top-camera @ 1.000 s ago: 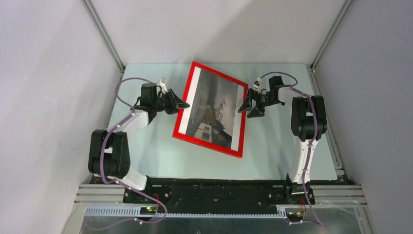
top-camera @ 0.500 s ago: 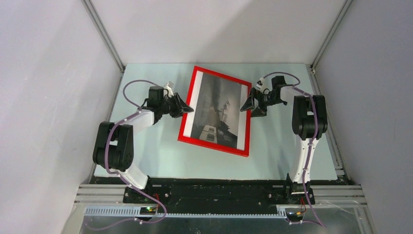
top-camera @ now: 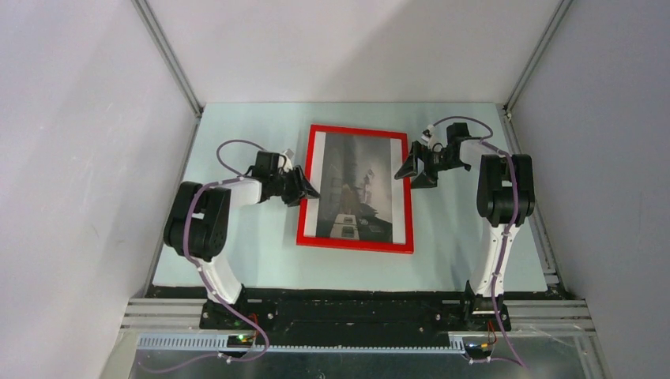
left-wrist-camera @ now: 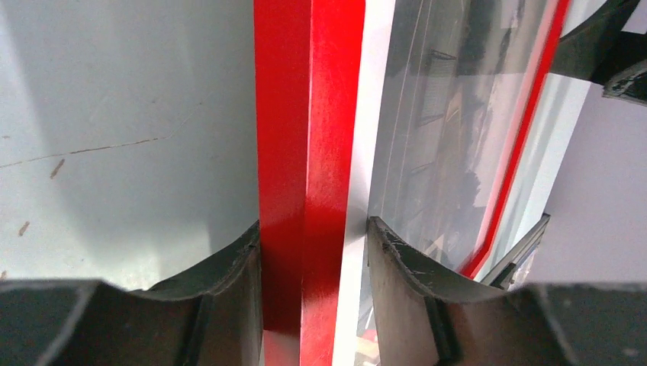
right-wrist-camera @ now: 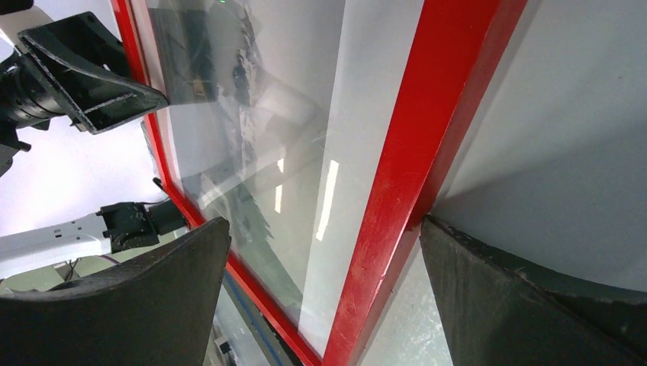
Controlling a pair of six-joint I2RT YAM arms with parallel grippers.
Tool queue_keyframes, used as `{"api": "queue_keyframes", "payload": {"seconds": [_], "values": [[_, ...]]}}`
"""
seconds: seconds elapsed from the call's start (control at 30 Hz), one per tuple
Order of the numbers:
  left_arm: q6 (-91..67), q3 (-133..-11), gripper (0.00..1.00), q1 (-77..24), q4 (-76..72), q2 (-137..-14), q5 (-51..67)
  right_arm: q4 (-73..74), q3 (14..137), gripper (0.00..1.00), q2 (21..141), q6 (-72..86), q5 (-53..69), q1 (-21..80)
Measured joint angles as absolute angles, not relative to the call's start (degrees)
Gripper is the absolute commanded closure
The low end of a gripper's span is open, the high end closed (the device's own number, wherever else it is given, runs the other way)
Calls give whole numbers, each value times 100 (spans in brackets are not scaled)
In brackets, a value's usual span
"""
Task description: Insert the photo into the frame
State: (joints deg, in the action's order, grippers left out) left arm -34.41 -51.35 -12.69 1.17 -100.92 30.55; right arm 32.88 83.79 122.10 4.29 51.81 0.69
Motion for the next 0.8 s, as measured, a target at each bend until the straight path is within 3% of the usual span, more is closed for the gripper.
{"api": "queue_keyframes", "payload": {"seconds": [0.8], "values": [[-3291,-5511,12,-1575,193,-10366,3017,3516,8337,1,12003,172,4683,-185]]}}
